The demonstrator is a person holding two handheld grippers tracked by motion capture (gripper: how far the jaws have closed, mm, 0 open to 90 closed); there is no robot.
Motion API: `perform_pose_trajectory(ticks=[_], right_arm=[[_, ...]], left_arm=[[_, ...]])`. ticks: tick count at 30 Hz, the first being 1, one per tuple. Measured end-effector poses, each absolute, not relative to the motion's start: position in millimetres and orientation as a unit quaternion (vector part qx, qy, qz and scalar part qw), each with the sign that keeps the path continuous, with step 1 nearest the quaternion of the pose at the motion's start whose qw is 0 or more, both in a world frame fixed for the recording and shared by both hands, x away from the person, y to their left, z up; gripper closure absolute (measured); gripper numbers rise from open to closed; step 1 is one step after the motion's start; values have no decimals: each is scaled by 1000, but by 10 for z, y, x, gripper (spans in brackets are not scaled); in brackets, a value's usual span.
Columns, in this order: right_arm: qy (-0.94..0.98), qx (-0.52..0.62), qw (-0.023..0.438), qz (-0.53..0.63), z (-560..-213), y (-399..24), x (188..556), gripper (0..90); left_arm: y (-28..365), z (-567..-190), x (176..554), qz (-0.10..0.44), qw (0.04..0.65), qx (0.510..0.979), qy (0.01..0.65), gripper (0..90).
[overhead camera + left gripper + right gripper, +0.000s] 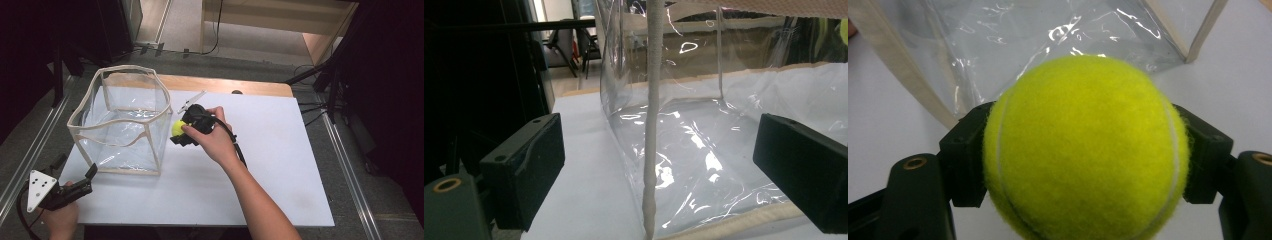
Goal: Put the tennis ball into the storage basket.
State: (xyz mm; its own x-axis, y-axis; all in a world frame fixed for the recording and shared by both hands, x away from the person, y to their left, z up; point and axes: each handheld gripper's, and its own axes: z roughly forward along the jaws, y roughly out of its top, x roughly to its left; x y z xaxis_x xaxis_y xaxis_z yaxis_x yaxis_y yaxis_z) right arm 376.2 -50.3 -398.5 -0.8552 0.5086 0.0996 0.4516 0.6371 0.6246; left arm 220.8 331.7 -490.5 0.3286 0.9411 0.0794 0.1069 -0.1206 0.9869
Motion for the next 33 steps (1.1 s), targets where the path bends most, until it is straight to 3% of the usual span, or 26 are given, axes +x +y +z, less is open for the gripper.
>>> perform_pose_trajectory(ticks=[33], right_arm=[[904, 231, 45, 357, -3536, -474, 3718, 230]], left_arm=[[3318, -4904, 2209, 404, 516, 631, 416, 68]])
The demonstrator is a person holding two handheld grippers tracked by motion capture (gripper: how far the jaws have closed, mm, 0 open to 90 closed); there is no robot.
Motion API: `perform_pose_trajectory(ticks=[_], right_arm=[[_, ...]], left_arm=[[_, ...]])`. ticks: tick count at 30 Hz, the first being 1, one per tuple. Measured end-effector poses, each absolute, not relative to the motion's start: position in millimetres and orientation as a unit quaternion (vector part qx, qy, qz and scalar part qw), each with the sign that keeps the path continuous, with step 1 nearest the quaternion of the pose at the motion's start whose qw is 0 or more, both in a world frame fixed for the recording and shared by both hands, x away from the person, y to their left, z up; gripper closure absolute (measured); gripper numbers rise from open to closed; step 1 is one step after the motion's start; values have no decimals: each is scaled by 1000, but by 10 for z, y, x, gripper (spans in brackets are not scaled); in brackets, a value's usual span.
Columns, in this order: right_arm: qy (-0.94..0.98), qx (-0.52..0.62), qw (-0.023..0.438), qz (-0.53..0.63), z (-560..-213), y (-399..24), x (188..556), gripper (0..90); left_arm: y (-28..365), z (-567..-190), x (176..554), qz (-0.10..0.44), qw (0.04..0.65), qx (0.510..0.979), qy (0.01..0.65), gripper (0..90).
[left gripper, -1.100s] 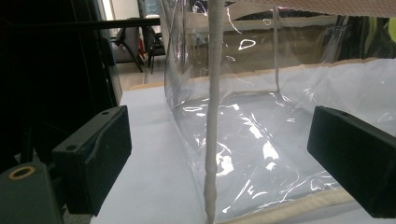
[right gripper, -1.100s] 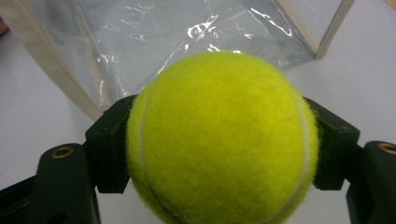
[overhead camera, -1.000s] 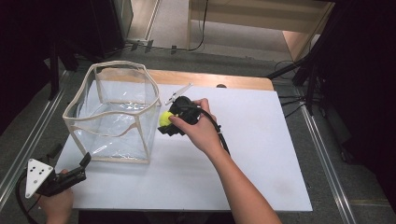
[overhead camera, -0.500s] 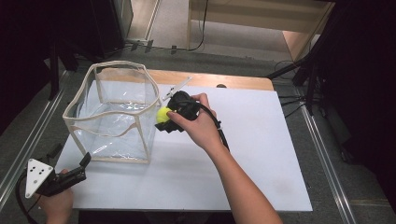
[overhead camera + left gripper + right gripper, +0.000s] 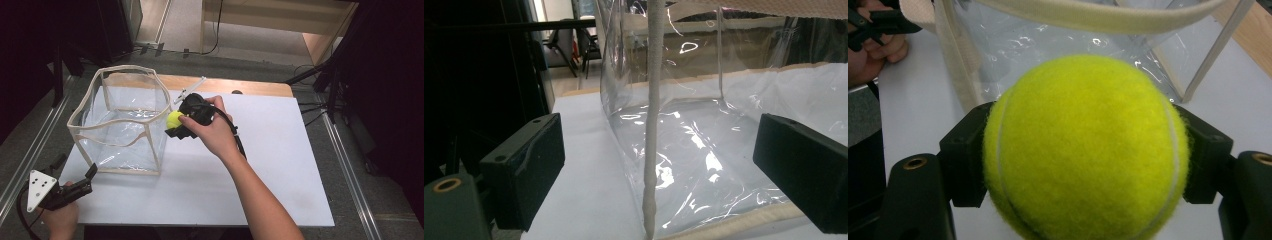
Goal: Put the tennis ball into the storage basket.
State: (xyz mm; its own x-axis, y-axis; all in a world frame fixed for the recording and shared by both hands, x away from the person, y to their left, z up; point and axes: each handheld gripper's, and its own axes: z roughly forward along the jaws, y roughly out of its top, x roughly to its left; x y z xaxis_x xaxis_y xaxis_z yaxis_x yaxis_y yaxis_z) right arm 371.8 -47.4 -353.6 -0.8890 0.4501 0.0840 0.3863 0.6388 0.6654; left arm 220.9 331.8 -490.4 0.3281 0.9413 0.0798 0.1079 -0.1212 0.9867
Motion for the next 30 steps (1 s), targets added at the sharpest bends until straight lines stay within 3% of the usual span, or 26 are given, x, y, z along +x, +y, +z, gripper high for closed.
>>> perform_pose_trajectory(ticks=[30], right_arm=[[904, 222, 54, 361, -3197, -356, 3820, 230]], left_arm=[[3318, -4903, 2210, 402, 517, 630, 417, 68]])
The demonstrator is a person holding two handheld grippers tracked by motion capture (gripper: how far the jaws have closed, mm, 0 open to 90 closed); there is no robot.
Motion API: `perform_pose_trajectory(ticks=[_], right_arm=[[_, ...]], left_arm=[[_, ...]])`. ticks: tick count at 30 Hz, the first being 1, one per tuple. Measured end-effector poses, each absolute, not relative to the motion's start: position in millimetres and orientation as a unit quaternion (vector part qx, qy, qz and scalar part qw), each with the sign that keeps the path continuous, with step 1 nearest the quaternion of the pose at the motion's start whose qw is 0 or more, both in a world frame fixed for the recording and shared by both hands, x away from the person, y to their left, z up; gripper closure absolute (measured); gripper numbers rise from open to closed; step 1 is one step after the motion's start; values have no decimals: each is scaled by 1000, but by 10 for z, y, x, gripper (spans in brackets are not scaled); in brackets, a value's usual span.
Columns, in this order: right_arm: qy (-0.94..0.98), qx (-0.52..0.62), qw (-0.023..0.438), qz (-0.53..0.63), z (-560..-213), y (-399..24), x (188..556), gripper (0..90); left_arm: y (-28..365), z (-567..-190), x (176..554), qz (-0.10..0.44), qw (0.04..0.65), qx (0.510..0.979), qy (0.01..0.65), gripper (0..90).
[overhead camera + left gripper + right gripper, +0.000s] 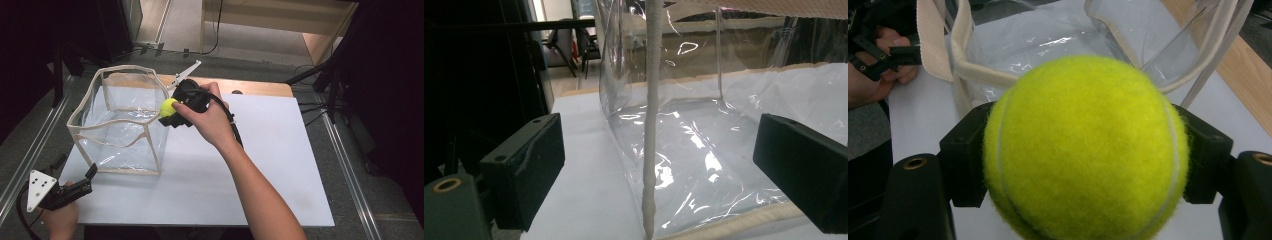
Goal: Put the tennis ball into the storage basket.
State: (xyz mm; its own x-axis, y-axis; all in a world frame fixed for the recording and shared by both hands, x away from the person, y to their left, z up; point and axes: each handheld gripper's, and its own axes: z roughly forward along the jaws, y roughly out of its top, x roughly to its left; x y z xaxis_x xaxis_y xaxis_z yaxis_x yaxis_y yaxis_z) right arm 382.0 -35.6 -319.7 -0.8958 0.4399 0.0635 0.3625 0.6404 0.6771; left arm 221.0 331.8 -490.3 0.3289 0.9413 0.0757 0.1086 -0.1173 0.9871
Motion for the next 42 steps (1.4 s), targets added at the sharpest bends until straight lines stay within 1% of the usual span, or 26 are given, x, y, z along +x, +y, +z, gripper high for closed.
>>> perform_pose_trajectory(ticks=[23, 42], right_arm=[[906, 211, 53, 362, -3089, -163, 3912, 230], [904, 213, 50, 366, -3077, -33, 4010, 230]], left_arm=[[3318, -4903, 2212, 402, 519, 629, 417, 68], [3321, -4903, 2214, 401, 521, 628, 418, 68]])
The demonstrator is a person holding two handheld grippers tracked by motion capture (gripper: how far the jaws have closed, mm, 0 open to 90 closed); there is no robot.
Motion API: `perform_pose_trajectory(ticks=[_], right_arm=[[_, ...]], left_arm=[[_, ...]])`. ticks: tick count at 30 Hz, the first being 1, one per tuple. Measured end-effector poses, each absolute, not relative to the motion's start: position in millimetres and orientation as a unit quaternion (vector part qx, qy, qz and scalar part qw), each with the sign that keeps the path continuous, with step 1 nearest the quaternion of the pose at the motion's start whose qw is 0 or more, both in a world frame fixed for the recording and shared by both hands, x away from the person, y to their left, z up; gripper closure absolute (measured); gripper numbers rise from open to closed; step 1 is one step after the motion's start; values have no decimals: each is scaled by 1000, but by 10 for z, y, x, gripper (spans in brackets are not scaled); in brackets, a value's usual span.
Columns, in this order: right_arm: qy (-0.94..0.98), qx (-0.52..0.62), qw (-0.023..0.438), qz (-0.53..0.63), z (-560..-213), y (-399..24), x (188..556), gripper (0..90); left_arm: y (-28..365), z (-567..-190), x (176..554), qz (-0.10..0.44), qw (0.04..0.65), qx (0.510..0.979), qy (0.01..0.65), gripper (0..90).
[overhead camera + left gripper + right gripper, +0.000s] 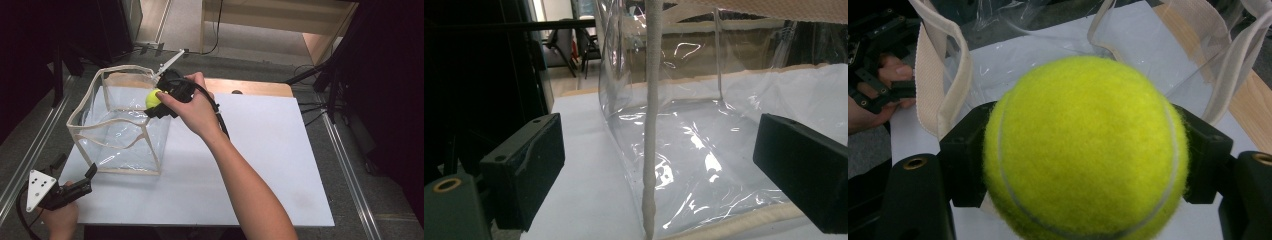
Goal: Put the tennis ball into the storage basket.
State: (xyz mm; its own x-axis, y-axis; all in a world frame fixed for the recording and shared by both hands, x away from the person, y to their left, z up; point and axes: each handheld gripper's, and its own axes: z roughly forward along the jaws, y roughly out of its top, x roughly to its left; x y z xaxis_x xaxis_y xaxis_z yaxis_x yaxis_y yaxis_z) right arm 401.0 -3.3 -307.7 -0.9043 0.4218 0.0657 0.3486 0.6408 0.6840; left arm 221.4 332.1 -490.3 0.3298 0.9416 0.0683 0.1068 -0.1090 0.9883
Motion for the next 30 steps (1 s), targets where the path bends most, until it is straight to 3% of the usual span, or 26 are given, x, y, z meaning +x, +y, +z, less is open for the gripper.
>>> perform_pose_trajectory(ticks=[18, 30], right_arm=[[907, 198, 59, 367, -2885, 99, 4004, 230], [910, 200, 59, 358, -2961, 203, 4087, 230]], left_arm=[[3327, -4902, 2214, 400, 521, 627, 419, 68], [3338, -4901, 2215, 398, 523, 626, 420, 67]])
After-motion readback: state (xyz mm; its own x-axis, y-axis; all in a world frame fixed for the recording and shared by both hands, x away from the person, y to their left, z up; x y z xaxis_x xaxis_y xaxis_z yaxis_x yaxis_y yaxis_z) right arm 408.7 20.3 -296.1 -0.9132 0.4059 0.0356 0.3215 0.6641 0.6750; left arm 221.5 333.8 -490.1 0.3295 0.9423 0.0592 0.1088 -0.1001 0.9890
